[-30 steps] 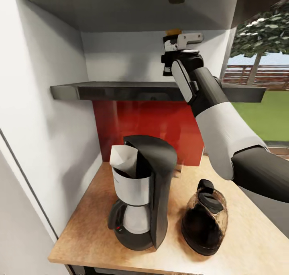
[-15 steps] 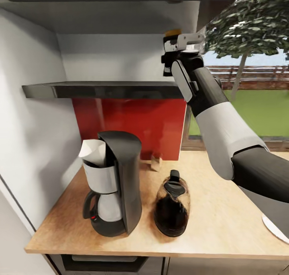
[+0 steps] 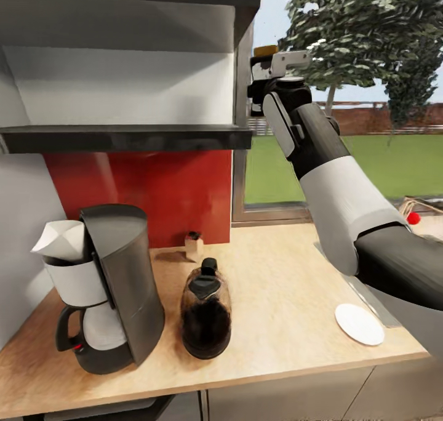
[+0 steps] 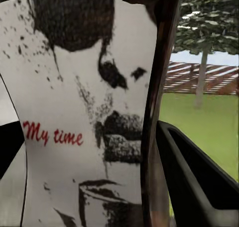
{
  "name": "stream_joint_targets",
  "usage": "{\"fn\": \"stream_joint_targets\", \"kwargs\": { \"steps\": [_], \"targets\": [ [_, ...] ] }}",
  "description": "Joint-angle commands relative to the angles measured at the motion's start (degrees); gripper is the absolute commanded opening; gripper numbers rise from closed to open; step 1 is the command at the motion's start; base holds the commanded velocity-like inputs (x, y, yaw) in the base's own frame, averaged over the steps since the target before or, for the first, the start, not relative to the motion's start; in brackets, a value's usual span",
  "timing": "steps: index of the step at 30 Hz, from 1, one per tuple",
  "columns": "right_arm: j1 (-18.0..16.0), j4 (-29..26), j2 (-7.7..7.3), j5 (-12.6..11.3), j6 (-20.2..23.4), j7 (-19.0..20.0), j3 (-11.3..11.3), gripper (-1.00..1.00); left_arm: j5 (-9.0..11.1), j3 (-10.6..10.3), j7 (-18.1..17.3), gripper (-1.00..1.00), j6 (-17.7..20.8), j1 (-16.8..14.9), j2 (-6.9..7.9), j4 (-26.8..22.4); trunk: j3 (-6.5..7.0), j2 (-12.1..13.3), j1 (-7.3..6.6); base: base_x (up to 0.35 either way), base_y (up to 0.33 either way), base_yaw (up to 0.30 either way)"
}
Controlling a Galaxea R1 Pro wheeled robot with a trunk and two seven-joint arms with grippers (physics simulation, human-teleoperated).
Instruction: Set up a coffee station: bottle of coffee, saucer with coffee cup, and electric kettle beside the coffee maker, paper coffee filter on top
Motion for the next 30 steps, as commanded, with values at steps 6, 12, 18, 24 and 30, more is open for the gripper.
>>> {"fn": "stream_joint_targets", "kwargs": {
  "steps": [6,12,18,24,30],
  "targets": [
    [-0.06,0.08,0.0,-0.55,0.01,-0.57,0.12,-1.0,0.46,-0.48,0.19,1.0,-0.28,-0.01,-0.1,0.05,-0.11,-0.12,0.04,0.088,-0.28,-0.264],
    [3.32,1.08,-2.86,-0.63,0.02,-0.52,0.12,-1.0,0.46,-0.47,0.19,1.0,-0.29,-0.01,-0.17,0.05,-0.11,-0.12,0.04,0.01,-0.093,-0.102],
    [14.08,0.59,-11.38,-0.8,-0.26,-0.14,0.12,-1.0,0.44,-0.51,0.13,1.0,-0.36,-0.01,-0.27,-0.02,-0.11,-0.12,0.04,0.0,-0.002,-0.003],
    [21.05,0.46,-12.19,-0.74,-1.49,0.03,0.12,-1.0,0.41,-0.52,0.11,1.0,-0.37,-0.01,-0.18,-0.04,-0.11,-0.12,0.04,0.0,0.0,0.0],
    [29.4,0.3,-12.8,-0.69,-7.59,-0.02,0.12,-1.0,0.37,-0.59,0.11,1.0,-0.52,-0.01,-0.14,-0.03,-0.11,-0.12,0.04,0.0,0.0,0.0]
  ]
}}
